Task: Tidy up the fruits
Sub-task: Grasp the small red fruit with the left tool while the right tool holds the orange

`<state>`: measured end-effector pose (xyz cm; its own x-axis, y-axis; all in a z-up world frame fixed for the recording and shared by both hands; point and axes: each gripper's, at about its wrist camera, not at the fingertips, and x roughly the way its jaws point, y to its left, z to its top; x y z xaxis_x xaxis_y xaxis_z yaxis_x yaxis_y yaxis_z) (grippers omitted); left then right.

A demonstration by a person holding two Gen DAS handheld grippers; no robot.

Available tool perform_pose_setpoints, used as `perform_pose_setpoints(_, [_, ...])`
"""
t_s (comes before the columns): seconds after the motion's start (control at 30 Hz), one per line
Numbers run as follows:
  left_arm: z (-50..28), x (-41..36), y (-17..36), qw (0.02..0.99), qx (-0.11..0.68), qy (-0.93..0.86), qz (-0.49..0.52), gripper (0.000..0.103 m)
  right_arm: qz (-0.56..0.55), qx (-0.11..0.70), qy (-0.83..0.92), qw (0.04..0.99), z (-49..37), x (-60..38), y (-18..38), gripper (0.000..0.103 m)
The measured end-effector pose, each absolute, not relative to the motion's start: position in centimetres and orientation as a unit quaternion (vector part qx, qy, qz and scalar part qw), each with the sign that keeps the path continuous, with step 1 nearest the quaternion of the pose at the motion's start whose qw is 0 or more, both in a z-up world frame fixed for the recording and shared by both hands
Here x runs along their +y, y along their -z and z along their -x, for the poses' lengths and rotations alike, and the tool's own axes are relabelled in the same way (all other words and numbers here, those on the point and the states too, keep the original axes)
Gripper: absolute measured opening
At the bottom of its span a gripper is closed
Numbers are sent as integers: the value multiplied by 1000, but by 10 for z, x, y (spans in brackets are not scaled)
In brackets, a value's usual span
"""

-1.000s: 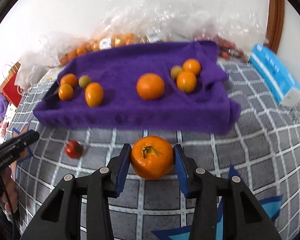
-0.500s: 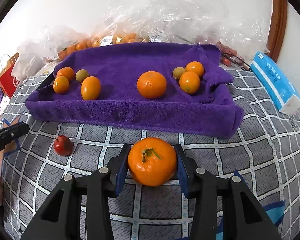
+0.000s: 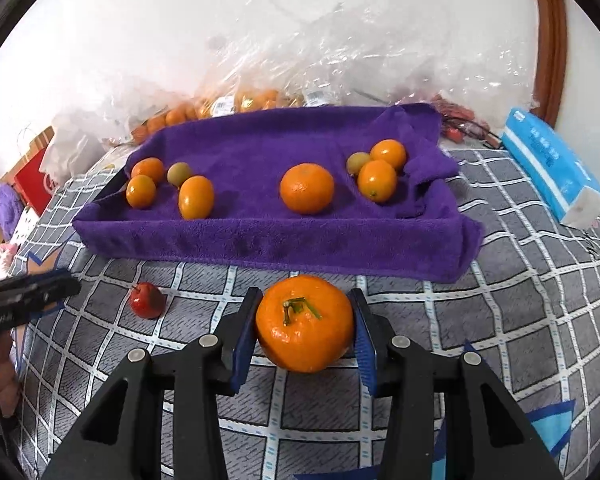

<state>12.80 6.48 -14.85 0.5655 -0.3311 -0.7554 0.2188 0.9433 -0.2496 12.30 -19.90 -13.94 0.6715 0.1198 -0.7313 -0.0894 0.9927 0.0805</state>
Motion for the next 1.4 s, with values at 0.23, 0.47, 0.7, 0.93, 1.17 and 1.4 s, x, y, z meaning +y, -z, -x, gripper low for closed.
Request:
perform_pose_setpoints(0.23, [-108, -1, 137, 898, 398, 186, -34, 45, -15, 393, -43, 918, -114, -215, 136, 43])
perform_pose_setpoints(0.47, [-135, -26, 142, 888, 416, 181, -67, 32, -44, 390, -40, 919, -101, -240, 136, 43])
perform_pose_setpoints(0.7, [-140, -31, 148, 884, 421, 194, -68, 30, -39, 388, -53, 919, -100, -235, 135, 43])
perform_pose_setpoints(0.93, [-151, -42, 154, 879, 424, 205, -77, 29, -50, 392, -53, 917, -101, -238, 136, 43])
perform_pose_setpoints(1.17, [-152, -35, 153, 879, 419, 222, -51, 24, -49, 392, -54, 917, -101, -237, 137, 43])
perform_pose_setpoints(1.4, [-148, -21, 147, 882, 398, 254, 2, 24, -49, 390, -56, 918, -101, -236, 137, 43])
